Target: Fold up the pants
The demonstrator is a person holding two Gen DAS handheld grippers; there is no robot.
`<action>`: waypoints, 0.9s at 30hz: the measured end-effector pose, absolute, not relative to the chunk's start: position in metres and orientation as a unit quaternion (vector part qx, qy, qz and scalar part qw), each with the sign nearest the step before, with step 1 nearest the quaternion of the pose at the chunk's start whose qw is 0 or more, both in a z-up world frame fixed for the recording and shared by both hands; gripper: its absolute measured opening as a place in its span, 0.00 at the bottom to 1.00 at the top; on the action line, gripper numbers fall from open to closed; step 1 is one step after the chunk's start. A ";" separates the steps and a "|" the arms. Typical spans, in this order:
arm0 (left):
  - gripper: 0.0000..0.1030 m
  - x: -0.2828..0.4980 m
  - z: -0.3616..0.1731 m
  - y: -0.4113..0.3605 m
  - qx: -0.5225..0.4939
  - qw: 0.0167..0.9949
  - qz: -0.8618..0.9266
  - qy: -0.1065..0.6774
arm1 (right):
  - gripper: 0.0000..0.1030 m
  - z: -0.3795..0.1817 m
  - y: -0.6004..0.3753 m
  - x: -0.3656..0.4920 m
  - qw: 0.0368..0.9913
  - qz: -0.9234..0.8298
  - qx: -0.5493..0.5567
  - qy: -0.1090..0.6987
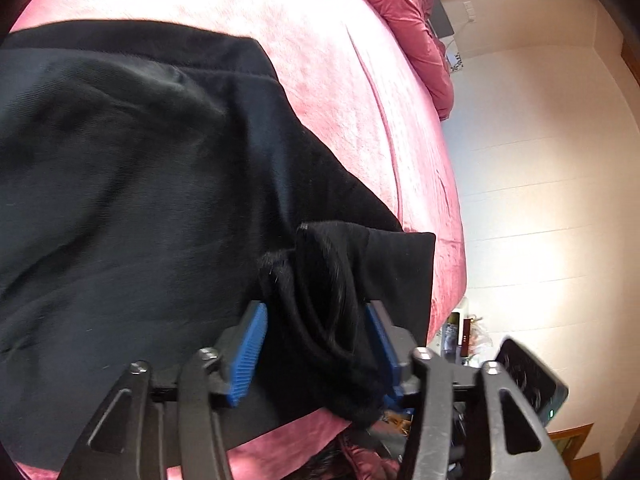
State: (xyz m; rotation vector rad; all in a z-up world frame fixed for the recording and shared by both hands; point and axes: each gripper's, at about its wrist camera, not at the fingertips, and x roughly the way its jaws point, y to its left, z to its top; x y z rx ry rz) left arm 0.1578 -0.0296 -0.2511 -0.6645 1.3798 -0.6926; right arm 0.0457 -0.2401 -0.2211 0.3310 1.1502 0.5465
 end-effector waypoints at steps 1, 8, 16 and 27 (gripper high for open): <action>0.54 0.158 -0.253 -0.033 -0.294 0.665 -0.305 0.615 | 0.41 -0.219 -0.247 0.038 0.792 0.251 0.157 0.533; 0.53 0.167 -0.264 -0.051 -0.267 0.654 -0.284 0.649 | 0.41 -0.212 -0.322 -0.006 0.808 0.158 0.202 0.530; 0.13 0.176 -0.227 -0.057 -0.224 0.699 -0.312 0.603 | 0.41 -0.222 -0.387 -0.041 0.806 0.063 0.230 0.542; 0.17 0.187 -0.219 -0.034 -0.169 0.728 -0.296 0.595 | 0.36 -0.222 -0.394 -0.029 0.815 0.020 0.235 0.529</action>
